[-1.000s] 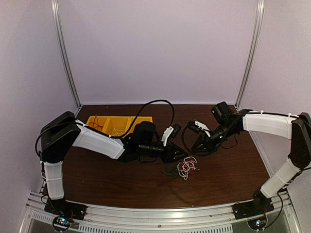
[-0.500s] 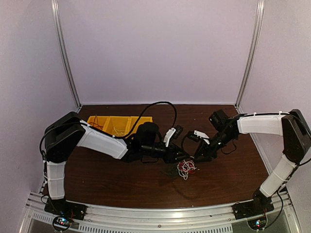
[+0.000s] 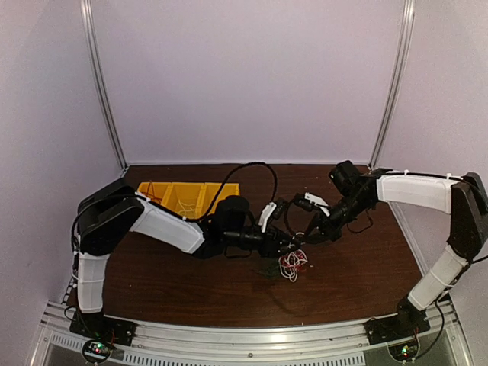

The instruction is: Untangle the cables

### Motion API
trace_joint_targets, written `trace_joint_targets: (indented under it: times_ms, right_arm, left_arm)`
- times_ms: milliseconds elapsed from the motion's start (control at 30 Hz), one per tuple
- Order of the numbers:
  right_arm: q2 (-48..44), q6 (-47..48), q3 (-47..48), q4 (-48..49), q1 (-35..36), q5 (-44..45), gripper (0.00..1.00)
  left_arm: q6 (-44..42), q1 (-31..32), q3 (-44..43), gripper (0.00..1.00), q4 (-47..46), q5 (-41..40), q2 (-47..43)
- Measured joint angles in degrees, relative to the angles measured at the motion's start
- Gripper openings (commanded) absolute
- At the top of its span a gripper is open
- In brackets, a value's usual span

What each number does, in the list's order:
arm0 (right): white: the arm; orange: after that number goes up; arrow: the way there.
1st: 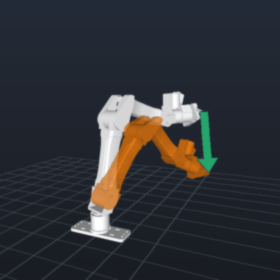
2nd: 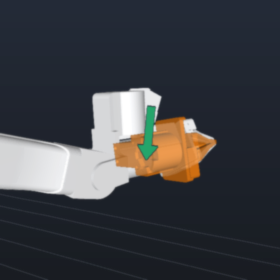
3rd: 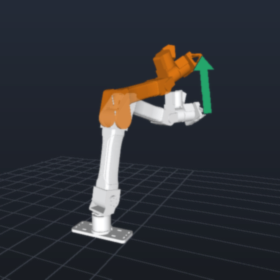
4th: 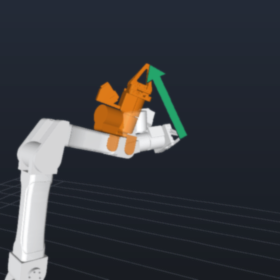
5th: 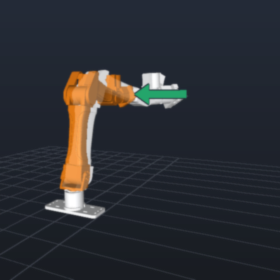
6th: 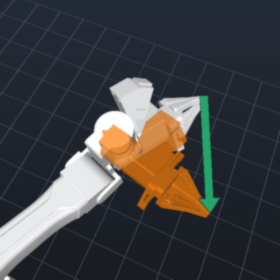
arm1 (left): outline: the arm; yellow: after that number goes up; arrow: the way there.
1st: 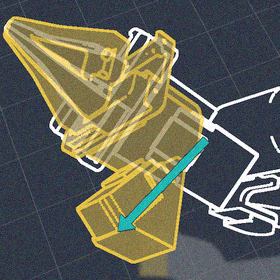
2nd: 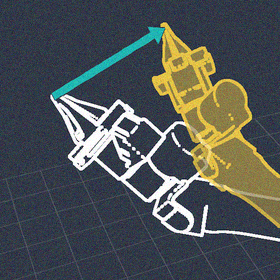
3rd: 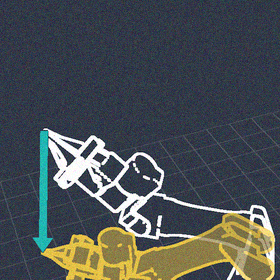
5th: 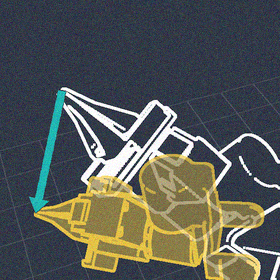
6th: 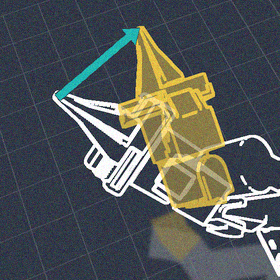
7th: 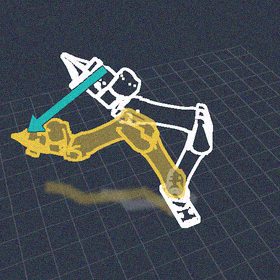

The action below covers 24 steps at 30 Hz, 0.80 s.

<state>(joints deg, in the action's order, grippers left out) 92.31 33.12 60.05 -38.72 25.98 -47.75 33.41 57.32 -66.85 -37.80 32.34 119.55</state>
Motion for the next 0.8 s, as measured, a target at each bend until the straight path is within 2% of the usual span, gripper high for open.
trace_joint_targets:
  times_ms: [100,267,400,567,800]
  right_arm:
    - [-2.82,0.33,5.90,-3.61,0.44,-1.73,0.00]
    - [-4.81,1.11,14.71,-8.50,1.66,-5.27,0.00]
    - [-4.76,1.53,21.14,-13.77,2.34,-7.78,0.00]
    - [-4.74,1.51,34.45,-18.86,2.45,-10.62,0.00]
    - [-4.46,-1.73,54.31,-18.73,0.76,-15.26,0.00]
  left_arm:
    - [1.11,0.00,-1.16,0.44,-3.32,0.24,3.13]
    - [4.00,0.07,-6.19,0.24,-9.40,0.24,10.64]
    - [5.66,0.07,-10.32,0.16,-12.09,-0.46,15.52]
    - [6.05,0.07,-10.78,0.14,-12.68,-2.60,16.90]
    - [6.01,0.11,-10.75,0.14,-14.12,-4.04,17.16]
